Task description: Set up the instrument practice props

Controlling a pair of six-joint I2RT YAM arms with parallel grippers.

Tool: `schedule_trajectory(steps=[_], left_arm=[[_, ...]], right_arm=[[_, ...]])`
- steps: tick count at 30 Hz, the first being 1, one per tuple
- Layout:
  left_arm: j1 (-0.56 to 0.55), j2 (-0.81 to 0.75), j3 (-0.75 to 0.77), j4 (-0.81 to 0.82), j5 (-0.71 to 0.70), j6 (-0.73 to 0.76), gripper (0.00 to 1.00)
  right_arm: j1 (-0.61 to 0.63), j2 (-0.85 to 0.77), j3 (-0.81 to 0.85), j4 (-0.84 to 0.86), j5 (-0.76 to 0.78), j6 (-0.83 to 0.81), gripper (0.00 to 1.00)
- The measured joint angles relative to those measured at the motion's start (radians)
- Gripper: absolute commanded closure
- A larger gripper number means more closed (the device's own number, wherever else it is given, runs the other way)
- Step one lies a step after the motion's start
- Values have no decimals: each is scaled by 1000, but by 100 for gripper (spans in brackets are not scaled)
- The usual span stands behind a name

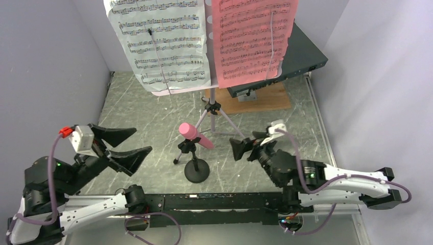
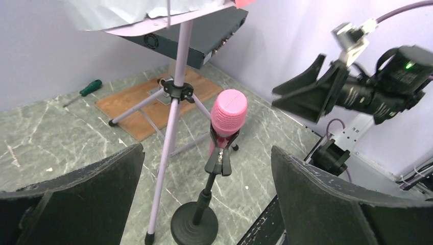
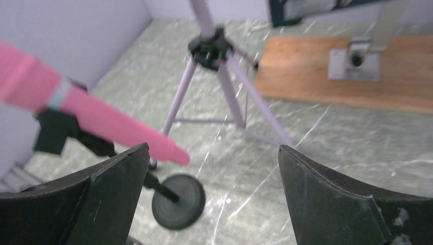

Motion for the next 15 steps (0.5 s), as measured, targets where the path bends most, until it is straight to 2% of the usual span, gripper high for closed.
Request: schedule_trajectory(steps=[7,15], left_arm=[[0,-17,100,-72,-41,5,0],[0,-20,177,-97,-51,27,1]], right_arm=[[0,42,283,-33,188,-192,0],[0,51,427,25,238,-342,0]])
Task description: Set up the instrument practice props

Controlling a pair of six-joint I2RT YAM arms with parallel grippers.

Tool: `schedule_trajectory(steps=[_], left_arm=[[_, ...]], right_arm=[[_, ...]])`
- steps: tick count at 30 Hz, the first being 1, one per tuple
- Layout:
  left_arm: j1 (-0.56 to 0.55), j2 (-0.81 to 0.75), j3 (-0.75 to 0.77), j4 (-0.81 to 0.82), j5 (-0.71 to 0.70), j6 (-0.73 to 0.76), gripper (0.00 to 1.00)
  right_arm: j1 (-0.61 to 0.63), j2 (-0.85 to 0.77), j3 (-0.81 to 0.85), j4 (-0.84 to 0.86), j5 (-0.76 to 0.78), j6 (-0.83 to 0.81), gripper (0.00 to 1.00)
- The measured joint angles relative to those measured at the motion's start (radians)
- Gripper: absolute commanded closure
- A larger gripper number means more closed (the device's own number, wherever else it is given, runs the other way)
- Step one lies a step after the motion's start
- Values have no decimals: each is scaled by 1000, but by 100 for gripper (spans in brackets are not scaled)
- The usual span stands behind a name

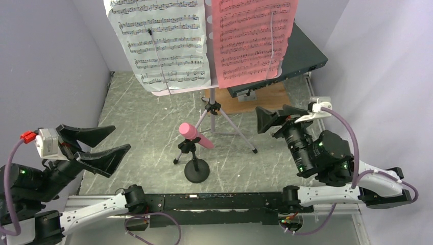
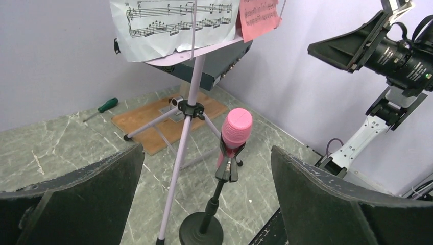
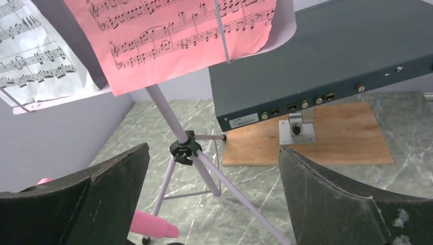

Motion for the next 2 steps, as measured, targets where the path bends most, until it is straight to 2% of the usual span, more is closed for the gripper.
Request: schedule_trajectory(steps=[2], left_arm=[[0,0,-3,-3,0,0,0]], right_arm=[[0,-5,7,10,6,-21,0]])
